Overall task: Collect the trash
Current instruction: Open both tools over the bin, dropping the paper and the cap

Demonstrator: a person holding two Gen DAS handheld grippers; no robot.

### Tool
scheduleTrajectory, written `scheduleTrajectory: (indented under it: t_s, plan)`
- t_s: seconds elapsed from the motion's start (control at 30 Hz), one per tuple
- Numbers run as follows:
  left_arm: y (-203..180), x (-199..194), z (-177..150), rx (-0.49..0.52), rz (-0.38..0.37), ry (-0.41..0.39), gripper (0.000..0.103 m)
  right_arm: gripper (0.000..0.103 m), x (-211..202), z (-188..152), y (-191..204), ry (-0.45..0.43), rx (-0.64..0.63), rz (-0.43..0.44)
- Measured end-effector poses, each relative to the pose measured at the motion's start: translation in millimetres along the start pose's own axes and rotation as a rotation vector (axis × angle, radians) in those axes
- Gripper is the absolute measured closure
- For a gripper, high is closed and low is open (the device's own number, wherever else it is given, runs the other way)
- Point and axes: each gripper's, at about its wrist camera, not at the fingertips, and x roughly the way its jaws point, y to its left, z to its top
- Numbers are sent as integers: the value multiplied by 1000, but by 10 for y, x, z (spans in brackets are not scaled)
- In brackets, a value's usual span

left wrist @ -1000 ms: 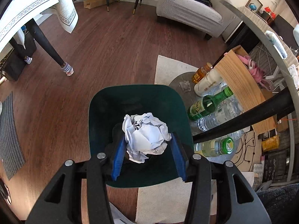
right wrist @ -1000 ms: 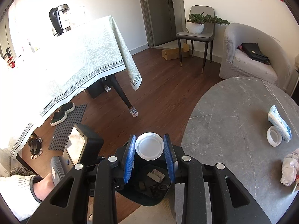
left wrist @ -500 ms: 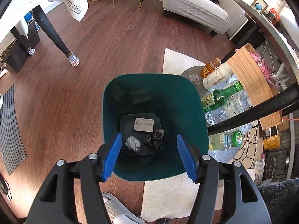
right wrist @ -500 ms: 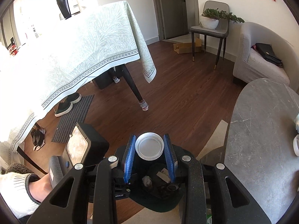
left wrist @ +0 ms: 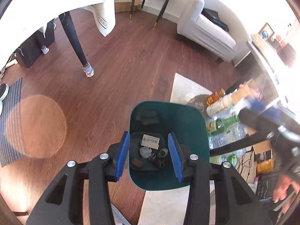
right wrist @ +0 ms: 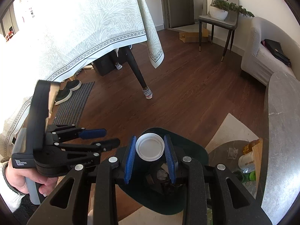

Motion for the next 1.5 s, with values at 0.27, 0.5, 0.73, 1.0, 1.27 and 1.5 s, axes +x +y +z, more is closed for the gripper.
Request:
scheduleTrajectory:
  t_s: [0.27,0.5,0.73,1.0,1.27,1.5]
  plan:
    - [114,-363,178,-27,-23,-99,68,72,388,-165,12,101,-5,-5]
    - [-9,-565,299,-2,-68,-148,71,72,702,-381,18,205,-30,-17]
    - [-141,-748,398,20,-87,-203,71,69,823,-515,24,272,-52,-25]
    - [-216,-923,489,15,-111,-252,71,48,845,-695,52,335,-112,-77]
    - [-368,-1075,564,50,-71,-311,71,48,506,-640,33,244,-111,-14]
    - [-471,-1131,637,54,-79,-336,71,48,43,-442,145,124,-134,11]
